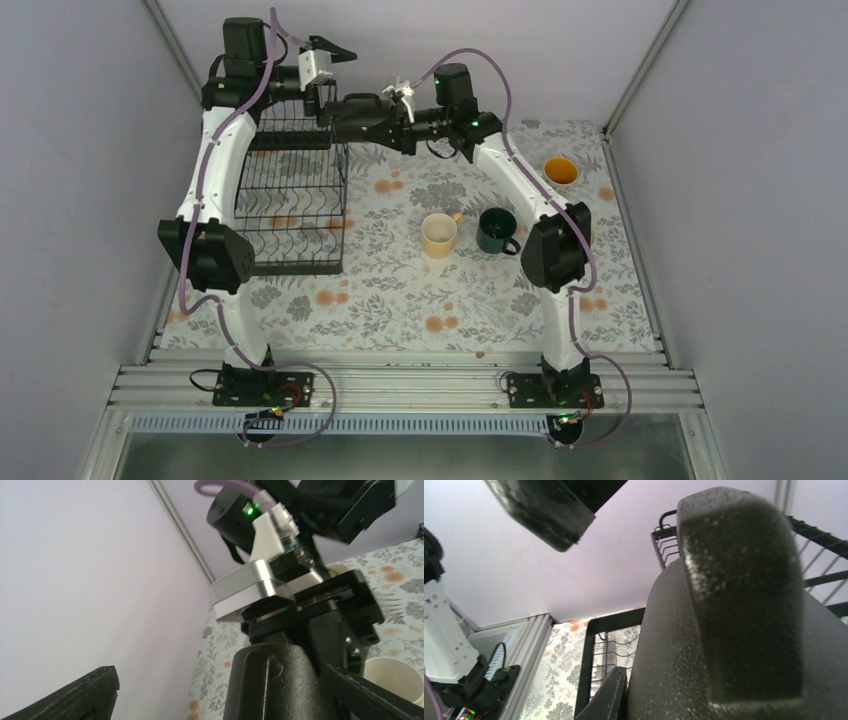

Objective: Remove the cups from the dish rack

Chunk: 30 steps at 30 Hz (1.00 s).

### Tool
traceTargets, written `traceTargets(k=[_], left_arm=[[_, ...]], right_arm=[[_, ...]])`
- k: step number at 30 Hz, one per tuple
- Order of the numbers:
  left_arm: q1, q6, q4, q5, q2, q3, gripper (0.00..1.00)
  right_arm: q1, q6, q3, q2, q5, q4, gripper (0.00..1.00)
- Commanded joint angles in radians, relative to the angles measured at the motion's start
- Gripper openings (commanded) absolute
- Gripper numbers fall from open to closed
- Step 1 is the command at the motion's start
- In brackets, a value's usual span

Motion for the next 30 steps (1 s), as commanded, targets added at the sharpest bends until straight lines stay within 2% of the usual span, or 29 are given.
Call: traceTargets(k=[1,4,6,10,11,14,17,19,20,22,25,27,30], left_arm=[[0.000,0.059,-0.024,-0.095,-0.071,0.046,1.00],[0.012,0.080,-0.059,-0.204,-0.094,0.077,1.00],[0.013,0.117,-0.083,-0.331,-0.111,0.099,1.00],[0.010,0.262,-0.104,-0.581,-0.183,0.068,1.00],[0.005,0.297,-0.087,-0.680,-0.207,0.042,1.00],[-0.002,0.332,-0.014,-0.882,-0.285,-0.050,1.00],[-0.002,0.339,0.093,-1.059,-0.389,-0.185,1.00],[-0.002,0.258,0.234,-1.216,-0.457,-0.292,1.00],[-0.002,0.156,0.300,-1.308,-0.474,-0.313,1.00],[0.012,0.030,0.206,-1.364,-0.462,-0.237,1.00],[0.021,-0.070,0.013,-1.356,-0.450,-0.163,1.00],[0.020,-0.106,-0.024,-1.330,-0.487,-0.211,1.00],[0.028,-0.172,0.013,-1.273,-0.570,-0.384,1.00]], right_arm=[[-0.021,-0.149,0.146,-0.124,0.168,-0.163,0.03],[-0.061,-0.250,0.239,-0.093,0.348,-0.330,0.03],[-0.084,-0.328,0.264,-0.070,0.514,-0.433,0.03],[-0.141,-0.451,0.233,-0.031,0.731,-0.608,0.03],[-0.155,-0.472,0.214,-0.029,0.767,-0.643,0.03],[-0.189,-0.506,0.155,-0.029,0.859,-0.697,0.03],[-0.198,-0.542,0.165,0.007,0.931,-0.804,0.03],[-0.197,-0.554,0.165,0.041,0.977,-0.877,0.03],[-0.198,-0.561,0.150,0.058,0.996,-0.904,0.03],[-0.199,-0.559,0.125,0.090,1.050,-0.934,0.03],[-0.198,-0.563,0.115,0.123,1.075,-0.965,0.03],[-0.197,-0.560,0.109,0.135,1.087,-0.966,0.03],[-0.196,-0.551,0.103,0.159,1.104,-0.966,0.03]])
